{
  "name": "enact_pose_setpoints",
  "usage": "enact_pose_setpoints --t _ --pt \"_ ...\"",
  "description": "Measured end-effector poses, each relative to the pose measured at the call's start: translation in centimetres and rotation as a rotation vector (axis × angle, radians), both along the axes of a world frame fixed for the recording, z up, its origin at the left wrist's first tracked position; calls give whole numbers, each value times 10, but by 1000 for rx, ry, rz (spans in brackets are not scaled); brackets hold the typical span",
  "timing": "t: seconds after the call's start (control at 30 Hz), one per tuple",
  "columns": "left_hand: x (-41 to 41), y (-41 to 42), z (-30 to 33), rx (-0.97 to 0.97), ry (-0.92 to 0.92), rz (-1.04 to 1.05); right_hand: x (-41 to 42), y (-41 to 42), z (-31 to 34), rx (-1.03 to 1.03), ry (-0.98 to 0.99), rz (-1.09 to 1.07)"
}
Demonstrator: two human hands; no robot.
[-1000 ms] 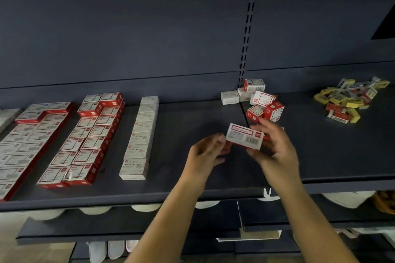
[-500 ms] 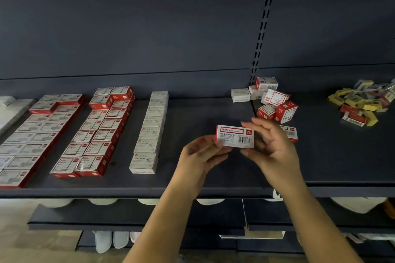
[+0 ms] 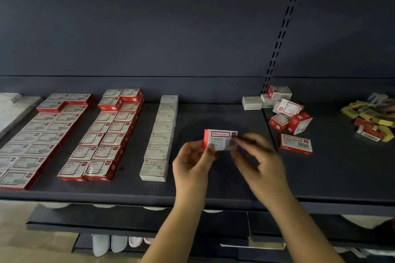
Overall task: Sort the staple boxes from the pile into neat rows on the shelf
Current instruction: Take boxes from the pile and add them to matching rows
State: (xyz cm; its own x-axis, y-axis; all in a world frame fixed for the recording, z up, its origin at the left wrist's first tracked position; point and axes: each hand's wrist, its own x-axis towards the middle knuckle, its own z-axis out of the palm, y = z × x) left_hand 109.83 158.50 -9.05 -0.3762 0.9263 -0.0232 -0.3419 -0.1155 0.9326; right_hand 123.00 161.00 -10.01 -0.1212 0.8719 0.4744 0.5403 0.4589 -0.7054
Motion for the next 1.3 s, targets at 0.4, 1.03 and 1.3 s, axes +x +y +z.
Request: enact_pose_setpoints --t 0.4,1.03,1.3 --pt "-53 -11 11 471 945 157 -92 -36 57 -371 693 141" --pt "-221 -34 26 -119 -232 -192 -230 -40 57 -599 1057 123" --pt "-261 -42 30 -106 -325 -230 -268 -44 54 -584 1045 129"
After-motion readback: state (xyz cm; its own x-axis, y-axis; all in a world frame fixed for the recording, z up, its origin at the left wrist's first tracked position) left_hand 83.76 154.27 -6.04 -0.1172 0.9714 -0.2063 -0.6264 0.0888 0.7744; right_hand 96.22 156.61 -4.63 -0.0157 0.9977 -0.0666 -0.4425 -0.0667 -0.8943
